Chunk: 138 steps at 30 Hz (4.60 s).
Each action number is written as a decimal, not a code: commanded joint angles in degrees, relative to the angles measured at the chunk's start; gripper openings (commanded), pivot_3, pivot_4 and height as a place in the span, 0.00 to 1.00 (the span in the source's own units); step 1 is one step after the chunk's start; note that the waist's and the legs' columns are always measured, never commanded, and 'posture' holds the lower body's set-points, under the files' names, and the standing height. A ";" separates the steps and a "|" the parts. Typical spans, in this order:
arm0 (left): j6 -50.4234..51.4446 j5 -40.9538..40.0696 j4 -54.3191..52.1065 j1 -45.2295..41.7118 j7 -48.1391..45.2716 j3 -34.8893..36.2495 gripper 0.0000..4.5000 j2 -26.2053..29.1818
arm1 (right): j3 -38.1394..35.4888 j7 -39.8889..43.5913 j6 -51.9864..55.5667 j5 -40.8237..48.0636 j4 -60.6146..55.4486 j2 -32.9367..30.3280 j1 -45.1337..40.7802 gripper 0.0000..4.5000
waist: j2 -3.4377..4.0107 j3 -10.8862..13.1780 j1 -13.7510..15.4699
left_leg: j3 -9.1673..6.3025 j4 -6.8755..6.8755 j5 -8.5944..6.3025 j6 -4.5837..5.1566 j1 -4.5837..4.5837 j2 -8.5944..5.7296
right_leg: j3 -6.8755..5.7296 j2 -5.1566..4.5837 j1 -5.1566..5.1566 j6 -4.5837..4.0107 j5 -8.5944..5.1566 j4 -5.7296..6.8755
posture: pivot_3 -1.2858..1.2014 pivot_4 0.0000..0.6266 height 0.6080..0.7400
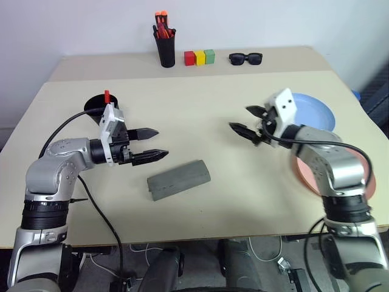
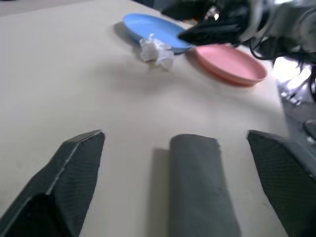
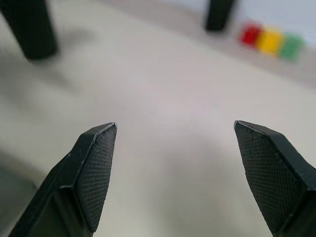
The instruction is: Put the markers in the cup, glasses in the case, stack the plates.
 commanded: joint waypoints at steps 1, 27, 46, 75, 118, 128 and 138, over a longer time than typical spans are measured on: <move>-2.41 -2.88 -0.97 0.17 -2.22 1.85 0.99 0.33 | -6.09 -0.15 5.14 1.04 -4.47 -5.84 4.06 0.86 | 0.01 0.00 0.02 | 0.02 0.01 0.00 0.00 0.00 0.00 | 0.00 0.00 0.01 0.00 0.00 0.00 | 0.52 0.24 1.00; -15.68 -0.78 8.88 -4.77 -10.34 -4.96 1.00 -2.97 | -12.25 -7.98 25.08 -0.47 -18.83 -15.60 30.95 0.67 | -0.02 -0.03 0.02 | 0.17 0.11 -0.04 0.09 0.10 0.07 | 0.04 -0.06 0.17 0.08 -0.04 -0.07 | 0.52 0.24 1.00; -17.66 -1.30 10.10 -5.03 -8.92 -3.87 1.00 -3.09 | -15.80 -6.20 24.46 -3.38 -8.66 -26.65 18.79 0.01 | -0.07 -0.06 0.60 | 0.18 0.16 -0.05 0.10 0.09 0.07 | 0.03 -0.05 0.21 0.10 -0.06 -0.12 | 0.52 0.24 1.00; -14.80 -3.84 -0.08 2.14 -0.87 -0.39 1.00 -1.95 | 2.64 -4.24 -30.79 -16.90 57.49 -2.62 -29.41 0.97 | 0.04 0.02 -0.47 | 0.19 -0.03 0.04 -0.06 -0.01 0.00 | 0.05 -0.02 0.05 0.06 -0.02 -0.31 | 0.52 0.24 1.00; -14.80 -4.06 -2.60 4.03 2.72 0.23 1.00 -2.50 | -3.18 -14.25 -32.75 -16.58 58.41 -0.06 -26.82 0.17 | 0.05 0.01 -0.34 | 0.14 0.05 -0.03 0.06 0.08 -0.02 | 0.07 0.01 0.05 -0.01 0.01 0.00 | 0.52 0.24 1.00; -14.03 -4.87 -4.09 5.42 4.19 1.27 1.00 -1.75 | -2.00 -13.85 -44.22 -19.24 61.15 -0.64 -28.64 0.99 | 0.09 0.03 -2.09 | 0.20 0.02 -0.03 0.06 0.09 0.00 | 0.09 0.01 0.03 0.00 0.01 0.00 | 0.52 0.24 1.00; -18.49 -3.63 -4.40 9.43 4.56 4.56 1.00 -1.41 | -0.89 19.97 -23.71 6.74 12.86 -2.46 -2.84 0.99 | 0.07 0.01 -1.23 | 0.07 -0.01 -0.07 0.11 0.06 0.09 | 0.07 0.01 0.04 0.01 0.00 -0.03 | 0.52 0.24 1.00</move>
